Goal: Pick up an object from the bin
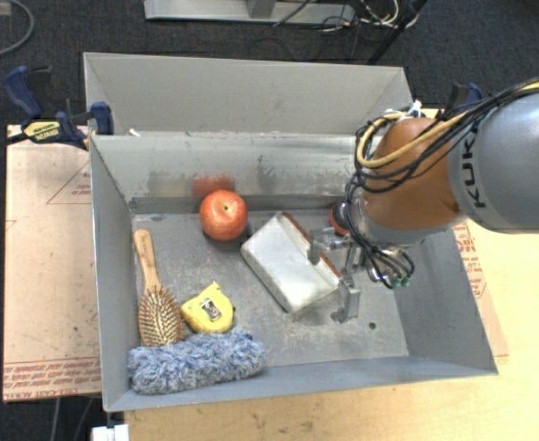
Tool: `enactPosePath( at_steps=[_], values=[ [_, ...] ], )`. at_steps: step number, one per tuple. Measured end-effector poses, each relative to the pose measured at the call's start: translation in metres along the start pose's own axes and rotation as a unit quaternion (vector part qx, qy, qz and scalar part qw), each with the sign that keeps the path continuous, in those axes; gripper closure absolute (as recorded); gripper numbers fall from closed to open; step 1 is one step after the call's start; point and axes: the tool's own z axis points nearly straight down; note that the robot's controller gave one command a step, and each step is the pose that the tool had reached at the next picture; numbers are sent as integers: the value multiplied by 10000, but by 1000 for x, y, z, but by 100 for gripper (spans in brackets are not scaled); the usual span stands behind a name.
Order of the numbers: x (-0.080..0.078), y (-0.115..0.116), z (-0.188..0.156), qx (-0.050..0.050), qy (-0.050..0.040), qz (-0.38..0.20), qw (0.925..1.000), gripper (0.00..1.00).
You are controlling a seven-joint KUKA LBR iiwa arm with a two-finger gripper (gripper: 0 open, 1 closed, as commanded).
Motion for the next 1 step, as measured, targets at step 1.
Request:
enactPosePath(
  at_steps=[1],
  values=[
    [29,46,41,6,-38,1898,9818,100]
  ],
)
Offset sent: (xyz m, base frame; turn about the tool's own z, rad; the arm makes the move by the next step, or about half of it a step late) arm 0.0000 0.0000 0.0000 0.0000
